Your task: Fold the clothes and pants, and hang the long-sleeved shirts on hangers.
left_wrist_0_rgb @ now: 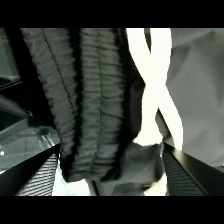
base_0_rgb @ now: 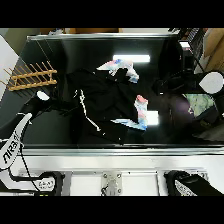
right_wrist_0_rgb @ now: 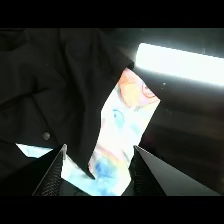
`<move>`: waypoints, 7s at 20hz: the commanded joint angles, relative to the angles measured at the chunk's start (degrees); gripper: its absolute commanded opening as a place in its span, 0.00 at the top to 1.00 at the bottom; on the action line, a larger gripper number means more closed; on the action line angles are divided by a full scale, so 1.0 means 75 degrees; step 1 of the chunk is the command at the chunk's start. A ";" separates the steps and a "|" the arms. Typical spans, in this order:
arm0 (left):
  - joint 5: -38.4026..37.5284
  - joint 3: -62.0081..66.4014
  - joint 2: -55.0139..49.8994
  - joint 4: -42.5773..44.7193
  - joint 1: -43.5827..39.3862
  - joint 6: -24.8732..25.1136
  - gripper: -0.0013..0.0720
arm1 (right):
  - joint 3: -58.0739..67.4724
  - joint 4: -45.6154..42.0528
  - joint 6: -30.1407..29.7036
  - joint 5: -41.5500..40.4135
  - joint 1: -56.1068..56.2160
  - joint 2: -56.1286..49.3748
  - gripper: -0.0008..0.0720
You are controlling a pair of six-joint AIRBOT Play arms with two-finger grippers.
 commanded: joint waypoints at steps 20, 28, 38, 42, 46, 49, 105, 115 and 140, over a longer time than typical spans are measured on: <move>-0.2847 0.1853 0.1090 0.1950 0.1906 0.0152 0.93 | -0.4473 0.0880 0.2480 -0.1204 -0.0003 -0.0096 0.03; -0.2891 0.1851 0.0965 0.1862 0.2334 0.0125 0.93 | -0.4476 0.3246 0.2393 -0.2970 0.1244 -0.1676 0.03; -0.2833 0.1851 0.0965 0.1856 0.2296 0.0128 0.93 | -0.3037 0.3934 0.2396 -0.3416 0.3220 -0.3249 0.04; -0.2833 0.1853 0.0965 0.1853 0.2296 0.0125 0.93 | -0.2311 0.4103 0.2398 -0.3416 0.3710 -0.3786 0.05; -0.2830 0.1851 0.0965 0.1851 0.2296 0.0125 0.93 | -0.1714 0.4284 0.2396 -0.3418 0.4185 -0.4232 0.05; -0.2833 0.1853 0.0965 0.1851 0.2296 0.0125 0.93 | -0.1230 0.4290 0.2398 -0.3413 0.4465 -0.4613 0.05; -0.1241 0.4759 -0.1046 0.0058 0.0443 -0.1154 0.93 | 0.5633 -0.0192 0.0761 0.0833 0.0140 -0.4628 0.96; -0.1839 0.1679 0.0157 0.0076 0.1425 0.0219 0.93 | 0.0775 -0.0446 0.0938 0.1649 0.1722 -0.2055 0.96; -0.2722 0.0391 0.2981 0.0117 0.2060 0.0347 0.63 | -0.1582 0.1373 0.0000 0.1661 -0.1110 -0.0055 0.11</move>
